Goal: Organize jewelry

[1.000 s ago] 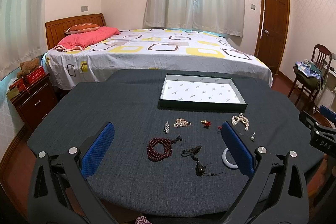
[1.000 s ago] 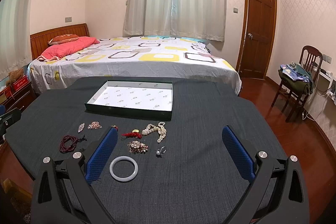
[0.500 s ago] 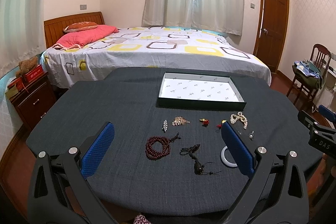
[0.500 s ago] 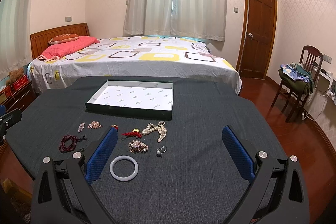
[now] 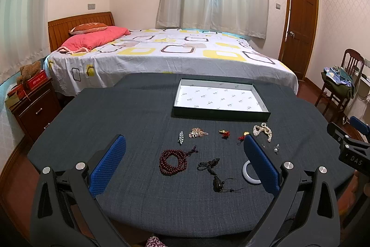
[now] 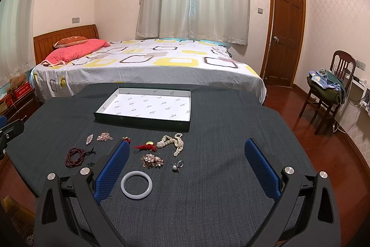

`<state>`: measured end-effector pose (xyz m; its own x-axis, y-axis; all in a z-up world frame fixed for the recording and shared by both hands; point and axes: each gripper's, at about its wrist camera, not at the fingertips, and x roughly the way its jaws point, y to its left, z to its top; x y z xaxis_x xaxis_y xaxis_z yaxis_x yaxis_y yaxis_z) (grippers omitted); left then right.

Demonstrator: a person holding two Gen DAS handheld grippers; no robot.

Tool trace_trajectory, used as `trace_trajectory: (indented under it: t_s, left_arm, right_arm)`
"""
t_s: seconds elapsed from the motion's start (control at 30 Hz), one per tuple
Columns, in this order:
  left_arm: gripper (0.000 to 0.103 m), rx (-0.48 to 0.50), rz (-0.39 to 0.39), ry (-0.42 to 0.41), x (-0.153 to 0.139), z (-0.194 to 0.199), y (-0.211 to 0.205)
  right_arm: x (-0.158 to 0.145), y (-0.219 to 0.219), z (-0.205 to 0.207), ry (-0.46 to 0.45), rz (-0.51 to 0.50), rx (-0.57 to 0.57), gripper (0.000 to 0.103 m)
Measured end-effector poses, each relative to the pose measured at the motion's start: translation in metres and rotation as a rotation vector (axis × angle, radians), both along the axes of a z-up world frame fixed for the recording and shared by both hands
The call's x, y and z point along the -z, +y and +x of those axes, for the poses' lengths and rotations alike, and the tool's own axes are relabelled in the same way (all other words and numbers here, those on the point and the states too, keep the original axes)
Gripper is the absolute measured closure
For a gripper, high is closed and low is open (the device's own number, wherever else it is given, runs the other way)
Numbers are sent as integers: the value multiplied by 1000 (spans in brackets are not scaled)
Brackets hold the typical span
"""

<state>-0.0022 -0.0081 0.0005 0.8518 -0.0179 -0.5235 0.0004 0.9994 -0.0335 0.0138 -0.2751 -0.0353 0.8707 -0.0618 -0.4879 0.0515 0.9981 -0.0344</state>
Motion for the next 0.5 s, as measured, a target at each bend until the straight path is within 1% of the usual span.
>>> trace_trajectory:
  t_s: [0.27,0.5]
  left_arm:
    - [4,2,-4,2,7,-2,-1]
    - [4,3,-5,3,8,-3,-3]
  right_arm:
    - [1,-1,1,1,-1,0,6]
    - [3,2,0,1,0,0,6]
